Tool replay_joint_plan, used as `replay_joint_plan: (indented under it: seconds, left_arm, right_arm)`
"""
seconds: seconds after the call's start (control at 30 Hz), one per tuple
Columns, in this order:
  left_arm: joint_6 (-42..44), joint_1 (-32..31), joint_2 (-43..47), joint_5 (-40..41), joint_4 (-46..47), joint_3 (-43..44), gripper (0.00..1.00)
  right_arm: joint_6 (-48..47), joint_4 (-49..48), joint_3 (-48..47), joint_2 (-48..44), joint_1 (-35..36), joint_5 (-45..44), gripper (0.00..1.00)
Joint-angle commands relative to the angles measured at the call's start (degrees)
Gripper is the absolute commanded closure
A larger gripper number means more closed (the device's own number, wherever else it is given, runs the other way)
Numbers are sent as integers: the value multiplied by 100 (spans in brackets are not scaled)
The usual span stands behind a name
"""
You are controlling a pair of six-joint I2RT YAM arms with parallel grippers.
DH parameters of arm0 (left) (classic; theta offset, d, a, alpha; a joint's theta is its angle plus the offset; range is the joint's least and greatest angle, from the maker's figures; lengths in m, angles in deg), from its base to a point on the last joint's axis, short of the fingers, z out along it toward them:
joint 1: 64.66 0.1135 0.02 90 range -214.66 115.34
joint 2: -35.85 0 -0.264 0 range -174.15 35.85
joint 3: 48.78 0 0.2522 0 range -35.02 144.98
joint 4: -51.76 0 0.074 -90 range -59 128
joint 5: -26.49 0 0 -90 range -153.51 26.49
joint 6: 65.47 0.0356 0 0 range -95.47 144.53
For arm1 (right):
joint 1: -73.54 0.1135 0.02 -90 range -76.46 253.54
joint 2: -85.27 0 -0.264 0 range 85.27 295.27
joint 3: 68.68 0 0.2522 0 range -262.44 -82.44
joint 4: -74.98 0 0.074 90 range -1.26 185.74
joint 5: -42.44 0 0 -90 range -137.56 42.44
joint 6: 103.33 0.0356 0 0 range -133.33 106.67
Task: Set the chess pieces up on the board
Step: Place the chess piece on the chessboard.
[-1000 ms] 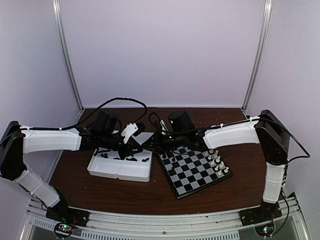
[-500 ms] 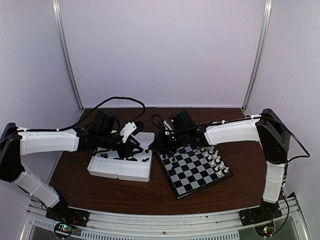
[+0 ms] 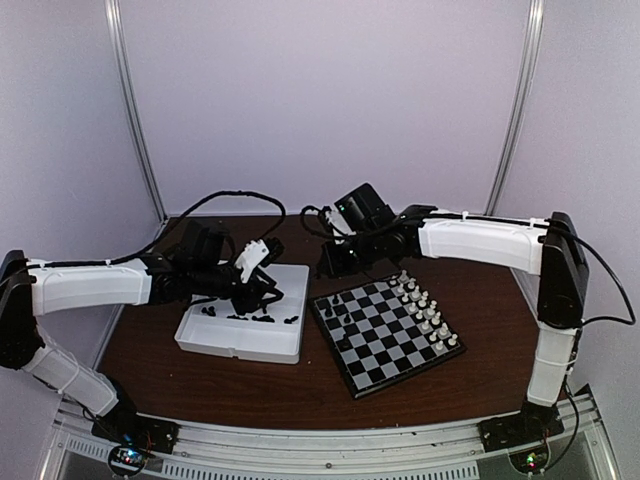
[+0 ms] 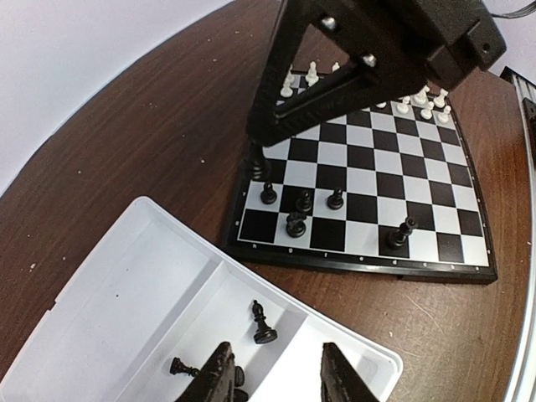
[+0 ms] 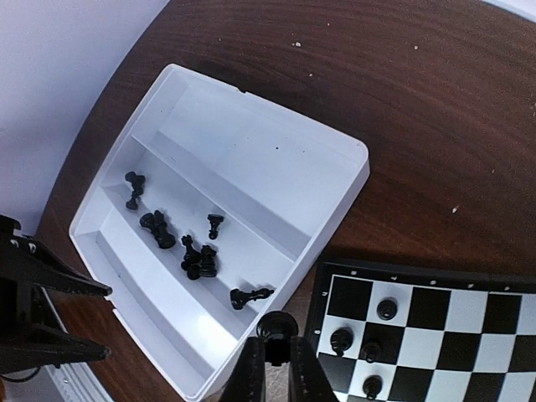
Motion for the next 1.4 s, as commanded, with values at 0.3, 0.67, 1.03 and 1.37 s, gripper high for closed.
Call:
replay_joint_plan:
  seconds: [0.3,0.67,1.03,1.37]
  left_arm:
    - [-186,6,9,455,61,21,65]
    - [-187,6,-62,531,36,27,64]
    - [-152,11,-28,704,-100,45,65]
    - [-110,6,-87,743,-104,40,65]
  right_arm:
    - [-1015,818,-553,581,-1,-492,92]
    - [-1042,714,-596,926,11,-566,92]
    - [-1103,636,-753,1207,13,-660,91]
    - [-1130,654,-864,1397,18,-687,91]
